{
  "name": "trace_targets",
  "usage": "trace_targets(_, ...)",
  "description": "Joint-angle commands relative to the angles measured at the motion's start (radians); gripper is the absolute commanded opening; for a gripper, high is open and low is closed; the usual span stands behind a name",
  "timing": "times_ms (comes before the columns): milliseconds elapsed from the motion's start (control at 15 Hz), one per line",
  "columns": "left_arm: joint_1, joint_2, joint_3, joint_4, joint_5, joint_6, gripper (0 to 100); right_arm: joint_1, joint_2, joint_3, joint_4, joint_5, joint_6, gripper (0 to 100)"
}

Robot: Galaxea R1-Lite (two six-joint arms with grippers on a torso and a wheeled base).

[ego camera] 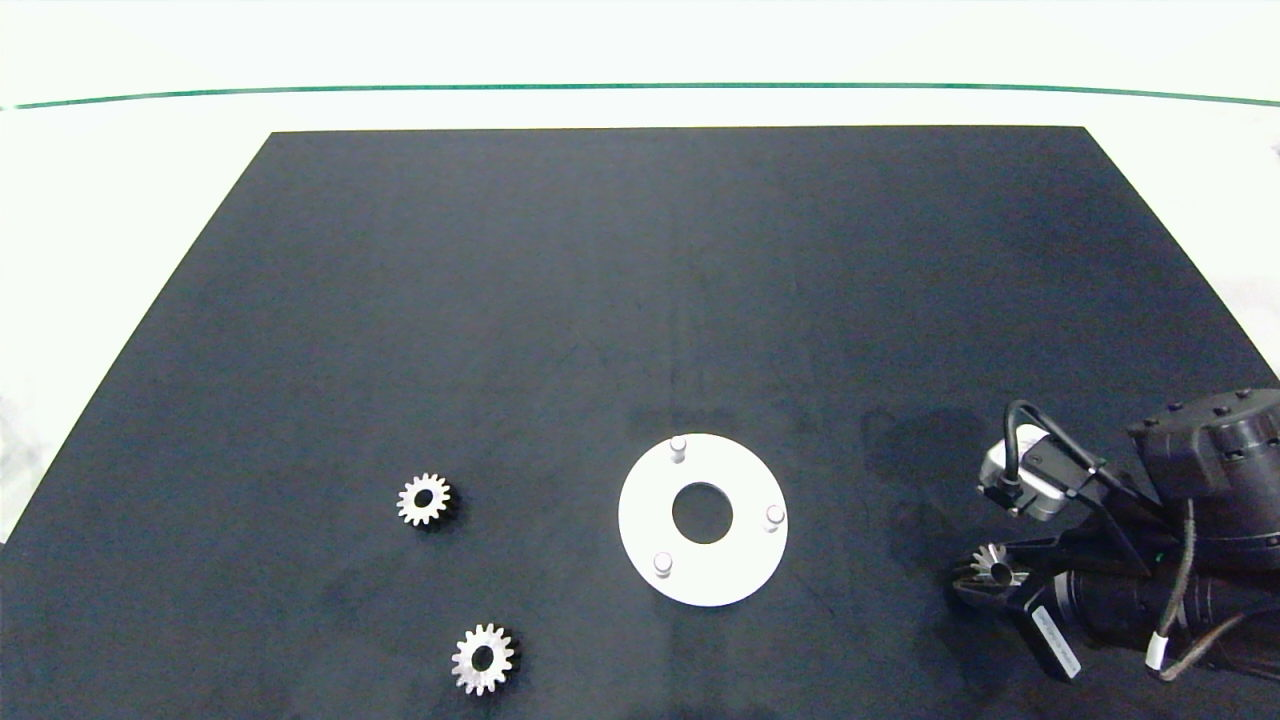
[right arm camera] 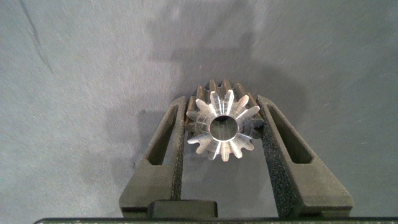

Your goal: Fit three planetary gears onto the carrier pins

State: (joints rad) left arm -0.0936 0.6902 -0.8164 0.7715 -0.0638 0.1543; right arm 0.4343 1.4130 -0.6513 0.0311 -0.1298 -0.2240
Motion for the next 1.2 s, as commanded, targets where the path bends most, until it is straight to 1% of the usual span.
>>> trace_targets(67,0.0,-0.005,0.002,0.005,-0.001,0.001,100,0.02,-0.039,-0.067,0.021,-0.001,-0.001,25)
trace_targets(200,0.0,-0.006,0.002,0.005,-0.001,0.001,100,0.061,-0.031,-0.142,0.089,-0.004,-0.003,25)
trace_targets(333,0.0,-0.006,0.002,0.005,-0.001,0.001,100,0.12,-0.022,-0.217,0.156,-0.004,0.0,25)
trace_targets(400,0.002,-0.006,0.002,0.005,-0.001,0.001,100,0.132,-0.017,-0.231,0.165,-0.004,0.0,25)
trace_targets(600,0.0,-0.012,0.003,0.005,-0.001,0.001,100,0.172,0.054,-0.292,0.171,-0.005,0.002,25)
trace_targets(667,0.0,-0.012,0.003,0.005,-0.001,0.001,100,0.173,0.063,-0.3,0.171,-0.005,0.002,25)
trace_targets(1200,0.0,-0.015,0.003,0.005,-0.001,0.001,100,0.267,0.175,-0.403,0.176,-0.008,0.002,25)
